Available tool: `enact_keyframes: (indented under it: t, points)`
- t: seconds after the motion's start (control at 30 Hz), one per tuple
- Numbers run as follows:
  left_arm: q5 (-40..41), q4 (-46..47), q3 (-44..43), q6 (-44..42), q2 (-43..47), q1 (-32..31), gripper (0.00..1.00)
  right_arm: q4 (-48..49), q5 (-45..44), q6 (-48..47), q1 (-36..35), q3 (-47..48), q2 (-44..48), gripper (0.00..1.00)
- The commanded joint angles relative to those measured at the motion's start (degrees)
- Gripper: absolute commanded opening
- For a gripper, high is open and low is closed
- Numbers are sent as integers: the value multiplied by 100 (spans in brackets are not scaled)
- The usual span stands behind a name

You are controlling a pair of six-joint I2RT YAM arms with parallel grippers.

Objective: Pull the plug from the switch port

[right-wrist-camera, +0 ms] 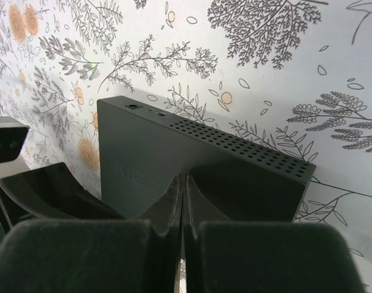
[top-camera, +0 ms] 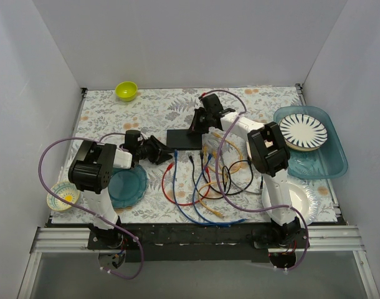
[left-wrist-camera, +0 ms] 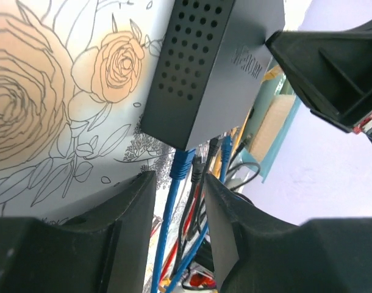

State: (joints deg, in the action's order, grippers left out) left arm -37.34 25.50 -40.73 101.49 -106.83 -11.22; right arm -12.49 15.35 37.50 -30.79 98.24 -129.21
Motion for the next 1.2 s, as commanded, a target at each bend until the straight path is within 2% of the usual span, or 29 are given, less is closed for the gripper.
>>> enact_keyframes:
  t: [0.0, 0.23, 0.4, 0.57, 0.73, 0.87, 0.97, 1.1, 1.17]
  points:
    - [561, -299, -84, -358, 338, -3, 37, -377, 64, -199, -33, -295, 18, 1]
    - [307, -423, -663, -402, -487, -46, 37, -201, 161, -181, -199, -1068, 326, 1]
    - [52, -361, -927, -420, -857, -73, 36, -157, 170, -146, -244, -1228, 414, 1]
    - [-167, -229, -981, -376, -928, -64, 31, 255, -348, 99, -209, -1149, 721, 1]
    - [-300, -212, -963, -411, -866, -47, 24, 713, -542, 950, 142, -614, 476, 13]
    - [-405, -159, -919, -359, -893, -47, 21, 748, -367, 1304, 415, -112, -104, 15]
    - [-423, -98, -858, -280, -901, -29, 20, 731, -358, 1243, 547, 107, -350, 17]
    - [-414, -124, -866, -279, -910, -20, 20, 99, -192, 962, 591, 749, -825, 18]
    - [-423, -150, -884, -279, -954, -11, 20, 19, -68, 935, 582, 680, -905, 18]
